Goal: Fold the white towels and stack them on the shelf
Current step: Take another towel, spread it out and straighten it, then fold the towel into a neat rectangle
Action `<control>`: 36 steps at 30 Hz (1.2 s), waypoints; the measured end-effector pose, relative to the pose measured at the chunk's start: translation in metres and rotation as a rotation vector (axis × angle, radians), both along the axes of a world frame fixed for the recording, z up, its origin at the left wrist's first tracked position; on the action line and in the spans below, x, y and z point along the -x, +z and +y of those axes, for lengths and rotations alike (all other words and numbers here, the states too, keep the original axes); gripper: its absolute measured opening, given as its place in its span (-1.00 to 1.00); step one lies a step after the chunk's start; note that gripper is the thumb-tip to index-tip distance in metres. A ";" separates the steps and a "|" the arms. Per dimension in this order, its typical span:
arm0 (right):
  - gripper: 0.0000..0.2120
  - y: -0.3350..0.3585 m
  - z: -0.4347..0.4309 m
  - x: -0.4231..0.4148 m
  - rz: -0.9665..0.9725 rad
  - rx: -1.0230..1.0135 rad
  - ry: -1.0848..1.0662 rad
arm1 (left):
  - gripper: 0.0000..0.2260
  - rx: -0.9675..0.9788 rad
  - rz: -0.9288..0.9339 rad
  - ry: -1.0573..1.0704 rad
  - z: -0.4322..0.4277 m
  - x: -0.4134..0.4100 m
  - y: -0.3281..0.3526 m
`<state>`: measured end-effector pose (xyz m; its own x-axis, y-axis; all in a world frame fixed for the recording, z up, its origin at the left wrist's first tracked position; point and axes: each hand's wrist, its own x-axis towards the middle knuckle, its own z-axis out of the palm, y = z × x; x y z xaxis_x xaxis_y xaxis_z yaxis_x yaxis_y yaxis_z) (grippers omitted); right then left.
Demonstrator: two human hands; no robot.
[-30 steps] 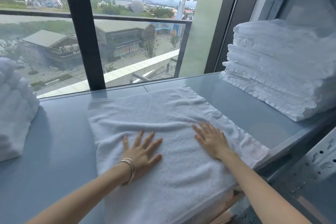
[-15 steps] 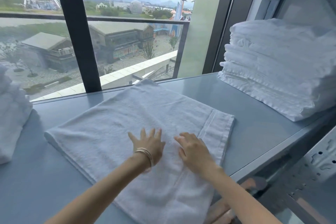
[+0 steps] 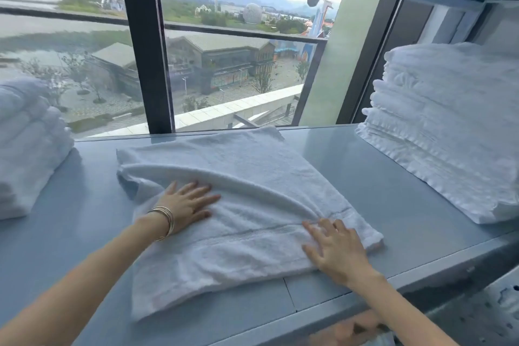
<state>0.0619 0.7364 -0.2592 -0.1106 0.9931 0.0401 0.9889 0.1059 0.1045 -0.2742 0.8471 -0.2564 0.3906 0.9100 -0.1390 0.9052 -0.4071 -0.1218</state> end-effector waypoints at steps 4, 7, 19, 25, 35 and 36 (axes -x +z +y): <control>-0.62 -0.014 -0.023 -0.001 0.168 -0.143 0.210 | -0.36 -0.109 -0.190 -0.006 -0.056 -0.032 -0.005; -0.58 -0.026 -0.024 -0.005 0.122 -0.145 0.454 | -0.32 -0.066 -0.191 -0.131 -0.111 -0.047 -0.030; 0.10 -0.039 -0.068 -0.017 -0.063 -0.096 0.739 | -0.01 -0.195 -0.023 -0.115 -0.230 -0.047 -0.045; -0.22 -0.039 -0.102 -0.010 0.045 -0.295 0.723 | 0.08 -0.284 -0.102 -0.150 -0.257 -0.040 -0.040; -0.51 0.051 -0.122 -0.021 0.336 0.469 0.555 | -0.52 0.357 -0.362 -0.047 -0.267 0.009 0.030; -0.59 0.063 -0.121 -0.024 0.352 0.536 0.533 | -0.56 0.460 -0.338 -0.043 -0.262 0.013 0.041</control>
